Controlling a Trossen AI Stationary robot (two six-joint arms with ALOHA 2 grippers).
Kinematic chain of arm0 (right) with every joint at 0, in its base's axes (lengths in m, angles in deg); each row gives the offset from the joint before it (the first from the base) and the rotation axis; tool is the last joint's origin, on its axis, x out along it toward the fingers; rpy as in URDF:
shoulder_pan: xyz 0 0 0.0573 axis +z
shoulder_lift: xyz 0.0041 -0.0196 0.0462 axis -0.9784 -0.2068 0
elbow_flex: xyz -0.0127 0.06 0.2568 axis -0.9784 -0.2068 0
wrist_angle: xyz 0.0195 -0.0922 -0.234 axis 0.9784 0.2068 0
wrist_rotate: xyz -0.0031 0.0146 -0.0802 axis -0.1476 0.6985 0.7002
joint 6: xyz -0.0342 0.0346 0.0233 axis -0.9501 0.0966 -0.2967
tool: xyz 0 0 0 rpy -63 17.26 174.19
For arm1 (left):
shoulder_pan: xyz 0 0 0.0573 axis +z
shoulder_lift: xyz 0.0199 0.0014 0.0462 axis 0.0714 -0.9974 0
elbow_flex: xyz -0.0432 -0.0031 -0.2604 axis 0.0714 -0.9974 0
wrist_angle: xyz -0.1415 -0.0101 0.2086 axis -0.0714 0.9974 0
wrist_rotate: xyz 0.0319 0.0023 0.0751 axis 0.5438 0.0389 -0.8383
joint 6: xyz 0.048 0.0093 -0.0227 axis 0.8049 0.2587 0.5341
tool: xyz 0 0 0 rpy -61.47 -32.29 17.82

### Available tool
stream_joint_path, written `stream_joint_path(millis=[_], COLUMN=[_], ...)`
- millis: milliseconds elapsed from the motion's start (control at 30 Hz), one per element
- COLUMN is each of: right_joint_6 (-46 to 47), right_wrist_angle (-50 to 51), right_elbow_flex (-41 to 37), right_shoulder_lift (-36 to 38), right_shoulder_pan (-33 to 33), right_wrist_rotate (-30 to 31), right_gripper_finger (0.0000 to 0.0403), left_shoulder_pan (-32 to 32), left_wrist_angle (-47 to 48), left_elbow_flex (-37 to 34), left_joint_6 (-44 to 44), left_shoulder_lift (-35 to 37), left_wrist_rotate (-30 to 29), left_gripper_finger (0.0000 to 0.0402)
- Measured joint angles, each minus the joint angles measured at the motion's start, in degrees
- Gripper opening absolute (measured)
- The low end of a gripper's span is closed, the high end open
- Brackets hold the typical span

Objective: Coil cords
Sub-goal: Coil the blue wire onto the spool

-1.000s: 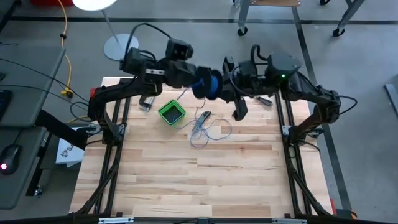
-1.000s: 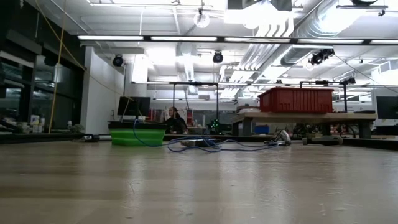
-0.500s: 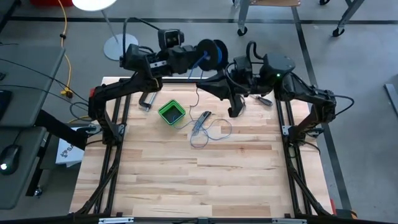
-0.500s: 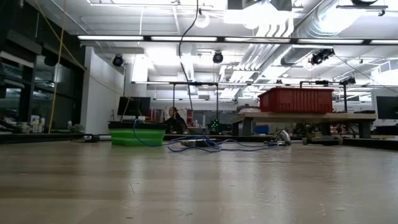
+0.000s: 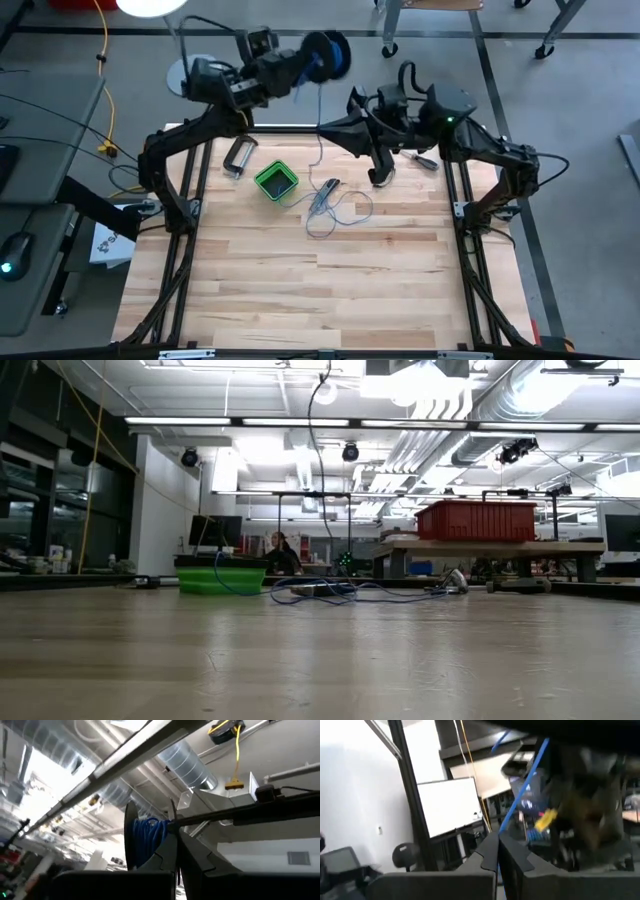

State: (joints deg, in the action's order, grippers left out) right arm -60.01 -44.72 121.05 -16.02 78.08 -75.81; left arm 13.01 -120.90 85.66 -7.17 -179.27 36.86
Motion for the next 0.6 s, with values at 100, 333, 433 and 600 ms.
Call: stream_joint_path(millis=[100, 333, 433, 600], right_joint_6=[-0.23, -3.2, -5.39, -10.5], right_wrist_angle=[2.36, 4.32, 4.5, 3.46], right_elbow_flex=[-0.11, -0.11, -0.11, -0.04], right_shoulder_lift=[0.22, -0.34, -1.19, -2.75], right_shoulder_pan=[0.03, 0.02, 0.01, 0.05], right_wrist_rotate=[0.09, 8.42, 11.56, 18.3], right_gripper_finger=[0.0023, 0.0115, 0.0148, 0.018], left_shoulder_pan=[2.17, 3.62, 3.28, 2.0], left_wrist_angle=[-0.24, 0.65, 0.51, 1.2], left_elbow_flex=[0.17, 0.2, 0.17, 0.17], left_joint_6=[0.06, 2.45, 3.32, 3.15], left_shoulder_lift=[1.77, 3.79, 3.97, 3.85], left_wrist_rotate=[-0.13, 0.53, 0.73, 0.78], left_gripper_finger=[0.0, 0.0, 0.0, 0.0])
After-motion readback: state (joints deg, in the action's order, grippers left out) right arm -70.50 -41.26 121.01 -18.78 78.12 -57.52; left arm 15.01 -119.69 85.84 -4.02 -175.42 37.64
